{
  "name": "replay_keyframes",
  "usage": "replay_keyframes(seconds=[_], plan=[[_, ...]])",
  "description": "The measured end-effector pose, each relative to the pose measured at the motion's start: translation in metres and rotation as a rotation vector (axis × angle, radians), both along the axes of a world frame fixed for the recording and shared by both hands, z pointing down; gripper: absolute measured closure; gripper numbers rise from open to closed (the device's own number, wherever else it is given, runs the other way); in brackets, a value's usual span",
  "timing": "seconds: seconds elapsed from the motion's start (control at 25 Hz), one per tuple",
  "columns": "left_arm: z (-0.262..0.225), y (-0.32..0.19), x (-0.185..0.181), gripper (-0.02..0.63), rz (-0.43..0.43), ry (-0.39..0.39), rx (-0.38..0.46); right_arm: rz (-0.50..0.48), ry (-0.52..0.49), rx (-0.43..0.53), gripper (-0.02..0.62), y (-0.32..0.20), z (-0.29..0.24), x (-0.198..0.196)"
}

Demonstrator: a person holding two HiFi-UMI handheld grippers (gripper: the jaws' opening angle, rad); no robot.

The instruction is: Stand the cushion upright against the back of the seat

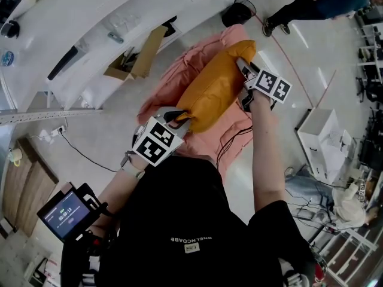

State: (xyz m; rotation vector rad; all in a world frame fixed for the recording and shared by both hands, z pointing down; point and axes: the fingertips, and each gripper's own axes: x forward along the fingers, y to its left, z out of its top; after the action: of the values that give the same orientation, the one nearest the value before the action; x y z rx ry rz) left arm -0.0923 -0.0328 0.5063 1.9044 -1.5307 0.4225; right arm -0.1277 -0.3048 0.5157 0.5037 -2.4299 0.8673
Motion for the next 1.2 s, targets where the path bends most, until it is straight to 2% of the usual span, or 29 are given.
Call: replay_keyframes(seconds=[0.12, 0.56, 0.76, 1.2], plan=[[0.01, -0.002, 0.002, 0.506, -0.003, 0.013, -0.015, 0.011, 0.03, 0.002, 0.391, -0.001, 0.014, 0.004], [0.039, -0.014, 0.01, 0.512, 0.041, -0.015, -0.065, 0.062, 0.102, 0.0, 0.388, -0.009, 0.058, 0.022], [0.054, -0.017, 0.02, 0.515, 0.089, -0.049, -0.096, 0.082, 0.134, -0.007, 0.388, -0.008, 0.074, 0.031], [0.096, -0.018, 0.042, 0.518, 0.181, -0.058, -0.195, 0.109, 0.162, -0.058, 0.385, -0.003, 0.106, 0.049]])
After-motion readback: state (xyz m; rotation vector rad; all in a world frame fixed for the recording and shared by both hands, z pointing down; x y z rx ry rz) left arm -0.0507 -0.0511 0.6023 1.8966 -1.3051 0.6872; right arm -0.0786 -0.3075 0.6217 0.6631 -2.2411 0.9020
